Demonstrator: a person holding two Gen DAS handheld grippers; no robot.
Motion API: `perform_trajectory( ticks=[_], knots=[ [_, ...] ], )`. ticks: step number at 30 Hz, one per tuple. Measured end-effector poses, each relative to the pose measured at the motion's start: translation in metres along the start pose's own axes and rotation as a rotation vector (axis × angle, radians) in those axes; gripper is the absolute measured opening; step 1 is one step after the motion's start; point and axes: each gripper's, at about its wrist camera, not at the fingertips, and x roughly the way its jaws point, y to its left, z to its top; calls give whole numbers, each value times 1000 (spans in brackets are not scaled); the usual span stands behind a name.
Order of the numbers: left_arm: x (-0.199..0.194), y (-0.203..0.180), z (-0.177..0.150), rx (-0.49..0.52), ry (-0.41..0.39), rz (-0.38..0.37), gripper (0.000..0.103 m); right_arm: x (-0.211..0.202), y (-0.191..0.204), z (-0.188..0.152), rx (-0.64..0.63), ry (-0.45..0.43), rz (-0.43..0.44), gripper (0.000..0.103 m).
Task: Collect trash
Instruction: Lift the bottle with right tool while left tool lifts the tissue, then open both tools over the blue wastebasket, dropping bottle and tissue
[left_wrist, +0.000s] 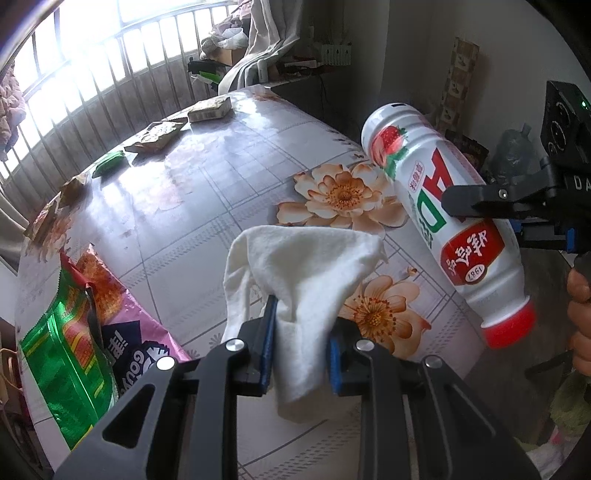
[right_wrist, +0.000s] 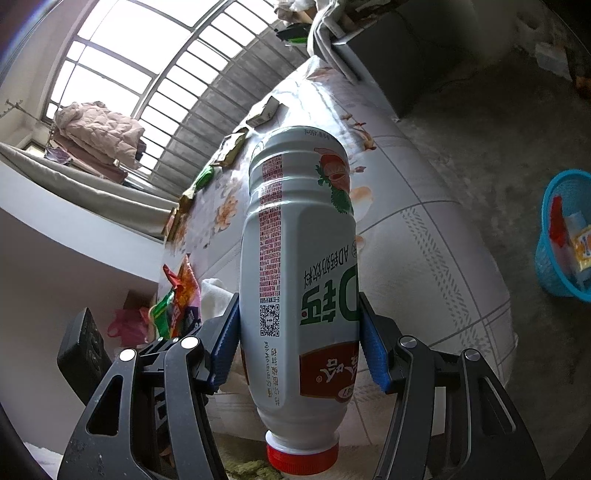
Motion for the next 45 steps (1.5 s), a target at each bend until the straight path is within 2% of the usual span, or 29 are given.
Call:
perform_trajectory(
  ticks=[8, 13, 15, 18, 20, 22, 26, 28, 30, 31, 32, 34, 36, 38, 40, 45],
  knots=[
    [-12, -23, 25, 53, -44, -9, 22, -29, -16, -1, 31, -64, 78, 55],
    [-16, -60, 63, 110, -80, -88, 22, -78, -59, -2, 125, -171, 97, 55],
    [-11, -86, 83, 153, -77, -151, 22, -104, -87, -4, 195, -239, 88, 55],
    [8, -133, 113, 226, -29, -274, 22, -141, -145, -11, 341, -343, 61, 56],
    [27, -167, 129, 267, 22, -352, 23, -152, -179, -17, 436, -370, 43, 56],
    [58, -205, 145, 290, 107, -427, 23, -159, -218, -26, 539, -388, 22, 56],
    [114, -267, 160, 329, 237, -463, 23, -152, -282, -33, 703, -363, -35, 56],
    [136, -294, 167, 350, 265, -444, 26, -143, -310, -26, 750, -349, -31, 56],
    [157, -317, 179, 359, 250, -428, 44, -135, -342, -16, 803, -364, -40, 60],
    [167, -325, 185, 350, 230, -418, 65, -127, -354, -8, 811, -362, -37, 67],
    [176, -334, 188, 337, 200, -384, 81, -119, -369, -4, 829, -350, -43, 73],
    [193, -341, 193, 322, 183, -318, 82, -101, -399, -4, 890, -310, -96, 73],
    [202, -336, 192, 299, 224, -306, 82, -89, -416, -15, 958, -276, -151, 73],
    [199, -321, 190, 263, 237, -348, 82, -84, -416, -31, 979, -288, -134, 73],
    [187, -313, 188, 266, 219, -357, 83, -84, -409, -44, 970, -297, -130, 73],
    [136, -295, 178, 275, 169, -441, 83, -97, -383, -76, 931, -293, -214, 73]
  ],
)
